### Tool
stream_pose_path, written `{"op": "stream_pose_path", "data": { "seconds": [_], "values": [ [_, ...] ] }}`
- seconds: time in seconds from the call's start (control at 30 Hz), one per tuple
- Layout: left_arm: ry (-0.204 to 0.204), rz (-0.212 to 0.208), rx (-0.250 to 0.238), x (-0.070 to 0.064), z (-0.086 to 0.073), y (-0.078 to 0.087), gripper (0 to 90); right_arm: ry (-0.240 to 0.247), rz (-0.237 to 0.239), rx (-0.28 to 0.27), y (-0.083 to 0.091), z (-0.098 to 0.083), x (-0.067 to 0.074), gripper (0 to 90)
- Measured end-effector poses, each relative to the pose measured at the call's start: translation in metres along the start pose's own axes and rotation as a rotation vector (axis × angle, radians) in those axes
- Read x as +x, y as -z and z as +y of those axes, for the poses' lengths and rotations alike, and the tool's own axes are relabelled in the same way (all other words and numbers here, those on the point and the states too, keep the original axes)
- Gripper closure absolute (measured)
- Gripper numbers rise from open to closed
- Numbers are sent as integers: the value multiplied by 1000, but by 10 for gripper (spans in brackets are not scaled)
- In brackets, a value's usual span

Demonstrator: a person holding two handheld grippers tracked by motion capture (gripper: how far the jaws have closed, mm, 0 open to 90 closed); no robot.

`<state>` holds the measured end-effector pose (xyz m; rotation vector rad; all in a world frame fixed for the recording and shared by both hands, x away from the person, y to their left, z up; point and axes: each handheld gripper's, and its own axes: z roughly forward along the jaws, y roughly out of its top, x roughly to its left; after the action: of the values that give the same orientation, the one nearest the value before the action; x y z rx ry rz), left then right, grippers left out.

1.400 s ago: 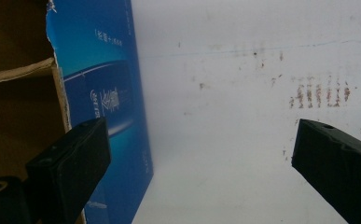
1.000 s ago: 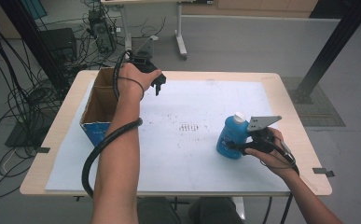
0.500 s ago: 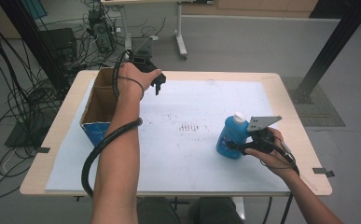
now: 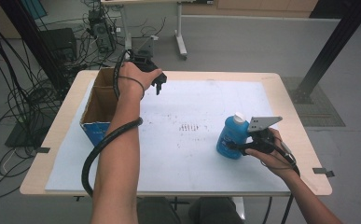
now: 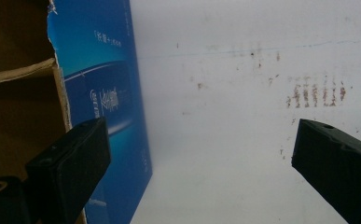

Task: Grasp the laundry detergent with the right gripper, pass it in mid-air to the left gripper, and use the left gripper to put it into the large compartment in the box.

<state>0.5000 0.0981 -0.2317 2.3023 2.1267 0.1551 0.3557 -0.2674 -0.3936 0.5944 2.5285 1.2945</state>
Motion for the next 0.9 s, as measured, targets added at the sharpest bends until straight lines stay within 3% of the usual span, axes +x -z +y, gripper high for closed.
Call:
{"op": "stream_pose_path", "data": {
  "seconds": [0.9],
  "values": [
    [5, 6, -9, 4, -3, 6, 51, -3, -3, -3, 0, 0, 1, 438]
  ]
}}
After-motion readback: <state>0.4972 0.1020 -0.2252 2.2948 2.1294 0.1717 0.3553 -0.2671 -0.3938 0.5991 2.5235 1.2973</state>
